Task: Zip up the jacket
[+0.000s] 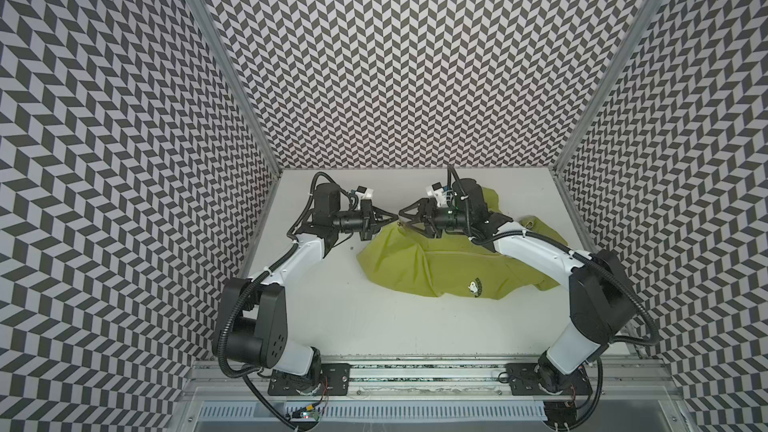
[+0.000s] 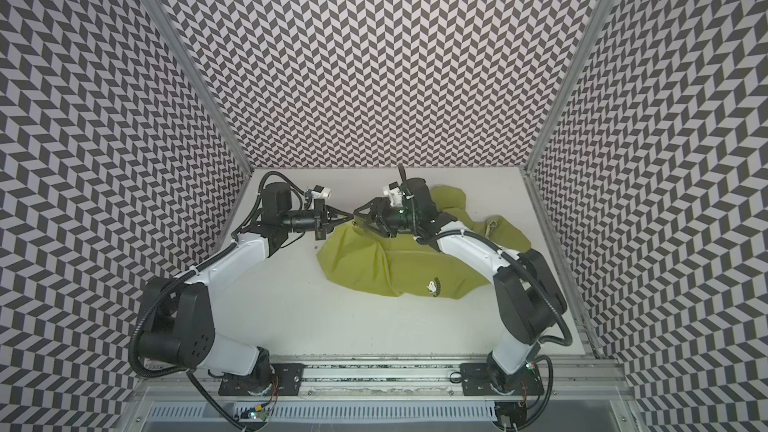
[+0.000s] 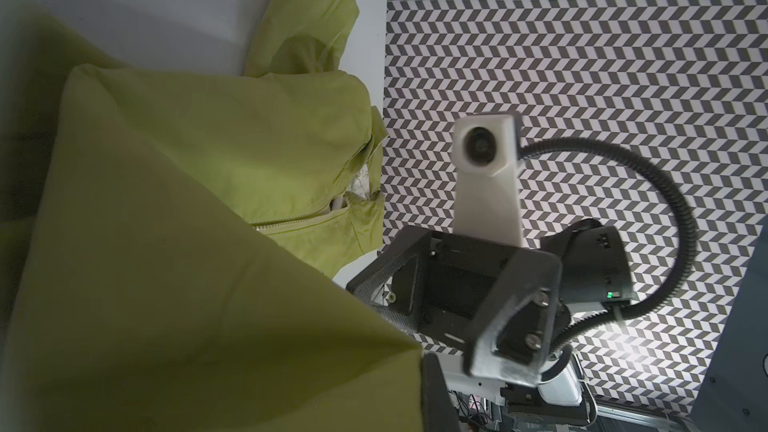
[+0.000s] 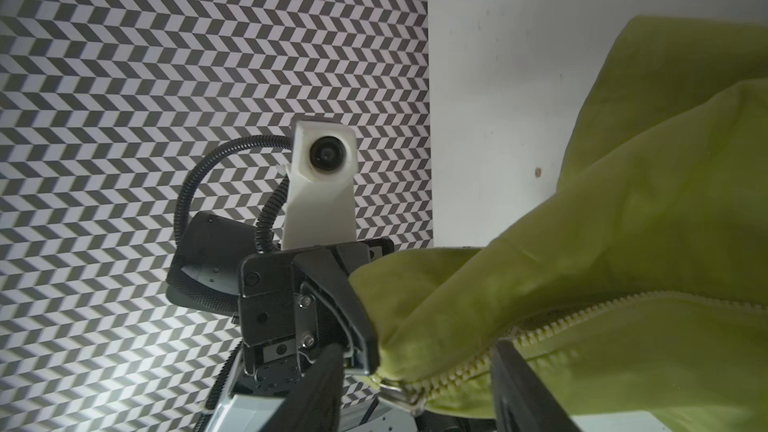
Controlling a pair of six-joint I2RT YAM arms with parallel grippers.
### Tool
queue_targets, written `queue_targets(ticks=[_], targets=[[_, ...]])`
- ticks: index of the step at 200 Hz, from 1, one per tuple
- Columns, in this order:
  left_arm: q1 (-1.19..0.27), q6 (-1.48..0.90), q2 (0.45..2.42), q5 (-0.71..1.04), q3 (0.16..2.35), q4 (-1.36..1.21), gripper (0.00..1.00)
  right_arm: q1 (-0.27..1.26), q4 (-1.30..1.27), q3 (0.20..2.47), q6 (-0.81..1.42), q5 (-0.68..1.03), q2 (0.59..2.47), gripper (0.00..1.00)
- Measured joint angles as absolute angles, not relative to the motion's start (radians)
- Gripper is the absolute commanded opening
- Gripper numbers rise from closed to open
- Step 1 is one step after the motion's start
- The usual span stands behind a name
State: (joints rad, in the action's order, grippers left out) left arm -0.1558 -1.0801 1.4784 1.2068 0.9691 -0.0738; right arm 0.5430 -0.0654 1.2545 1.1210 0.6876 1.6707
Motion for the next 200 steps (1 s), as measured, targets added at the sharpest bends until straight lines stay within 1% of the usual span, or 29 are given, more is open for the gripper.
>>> queue_targets(ticks=[21, 41, 66, 93, 104, 120, 139, 163, 200], targets=[[-0.139, -0.990, 1.464, 1.181, 0.970, 0.071, 0.00, 0.550, 0.105, 1.301, 0.927, 0.677, 1.636, 0.78], [-0.110, -0.912, 1.442, 1.146, 0.960, 0.184, 0.00, 0.562, 0.206, 1.302, 0.801, 0.678, 1.630, 0.82], [-0.072, -0.868, 1.421, 1.116, 0.915, 0.241, 0.00, 0.612, 0.316, 1.301, 0.663, 0.649, 1.671, 0.86], [-0.033, -0.855, 1.419, 1.099, 0.896, 0.287, 0.00, 0.695, 0.426, 1.302, 0.522, 0.561, 1.718, 0.90], [-0.022, -0.846, 1.413, 1.098, 0.899, 0.307, 0.00, 0.721, 0.453, 1.302, 0.475, 0.522, 1.722, 0.89], [-0.015, -0.838, 1.409, 1.098, 0.920, 0.342, 0.00, 0.747, 0.485, 1.312, 0.401, 0.451, 1.722, 0.85], [-0.015, -0.834, 1.409, 1.100, 0.952, 0.362, 0.00, 0.772, 0.492, 1.336, 0.324, 0.356, 1.722, 0.85], [-0.015, -0.838, 1.402, 1.109, 0.972, 0.375, 0.00, 0.804, 0.410, 1.308, 0.229, 0.253, 1.694, 0.84], [-0.015, -0.854, 1.400, 1.132, 0.992, 0.377, 0.00, 0.849, 0.249, 1.232, 0.110, 0.203, 1.627, 0.80]])
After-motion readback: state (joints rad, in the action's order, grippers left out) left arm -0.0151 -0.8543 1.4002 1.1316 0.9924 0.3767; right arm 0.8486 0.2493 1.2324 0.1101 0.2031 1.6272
